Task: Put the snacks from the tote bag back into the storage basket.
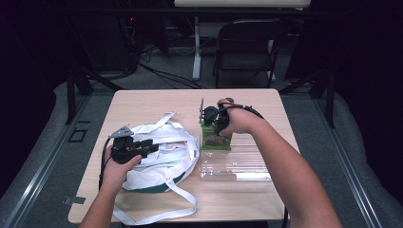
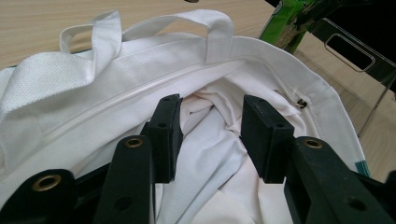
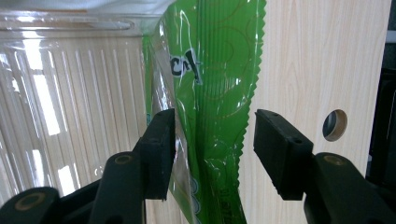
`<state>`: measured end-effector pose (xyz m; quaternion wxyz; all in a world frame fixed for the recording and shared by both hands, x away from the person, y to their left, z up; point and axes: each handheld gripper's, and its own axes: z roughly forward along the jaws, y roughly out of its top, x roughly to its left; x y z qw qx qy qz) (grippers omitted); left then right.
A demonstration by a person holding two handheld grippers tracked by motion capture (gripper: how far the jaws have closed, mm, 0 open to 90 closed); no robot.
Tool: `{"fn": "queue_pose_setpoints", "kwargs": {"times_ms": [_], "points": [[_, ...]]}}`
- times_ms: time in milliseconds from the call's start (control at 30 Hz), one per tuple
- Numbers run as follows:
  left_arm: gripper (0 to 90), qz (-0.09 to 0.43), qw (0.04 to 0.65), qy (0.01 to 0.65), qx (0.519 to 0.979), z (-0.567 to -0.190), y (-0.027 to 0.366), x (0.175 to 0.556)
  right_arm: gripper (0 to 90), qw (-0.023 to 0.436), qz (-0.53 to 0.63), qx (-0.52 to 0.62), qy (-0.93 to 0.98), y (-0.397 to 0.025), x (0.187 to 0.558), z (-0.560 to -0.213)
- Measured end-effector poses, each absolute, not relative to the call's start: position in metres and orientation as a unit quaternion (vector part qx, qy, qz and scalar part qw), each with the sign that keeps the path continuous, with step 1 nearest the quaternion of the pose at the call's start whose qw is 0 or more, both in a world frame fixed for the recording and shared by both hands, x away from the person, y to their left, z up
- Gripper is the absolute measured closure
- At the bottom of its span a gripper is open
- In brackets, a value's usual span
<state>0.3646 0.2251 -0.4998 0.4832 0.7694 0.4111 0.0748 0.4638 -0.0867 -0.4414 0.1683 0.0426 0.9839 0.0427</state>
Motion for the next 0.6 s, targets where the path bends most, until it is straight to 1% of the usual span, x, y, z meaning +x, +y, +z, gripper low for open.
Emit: {"fn": "queue_pose_setpoints", "kwargs": {"times_ms": [200, 367, 600], "points": [[56.3, 0.076, 0.483, 0.413, 0.768, -0.5000, 0.2252, 0.3645, 47.8, 0.167, 0.049, 0.045, 0.984, -0.0866, 0.4628, -0.4382], [52.8, 0.076, 0.482, 0.415, 0.768, -0.4998, 0.2255, 0.3643, 46.8, 0.167, 0.054, 0.048, 0.983, -0.0877, 0.4611, -0.4348], [50.5, 0.082, 0.477, 0.419, 0.769, -0.5010, 0.2265, 0.3649, 46.3, 0.168, 0.054, 0.049, 0.983, -0.0878, 0.4603, -0.4327]]}}
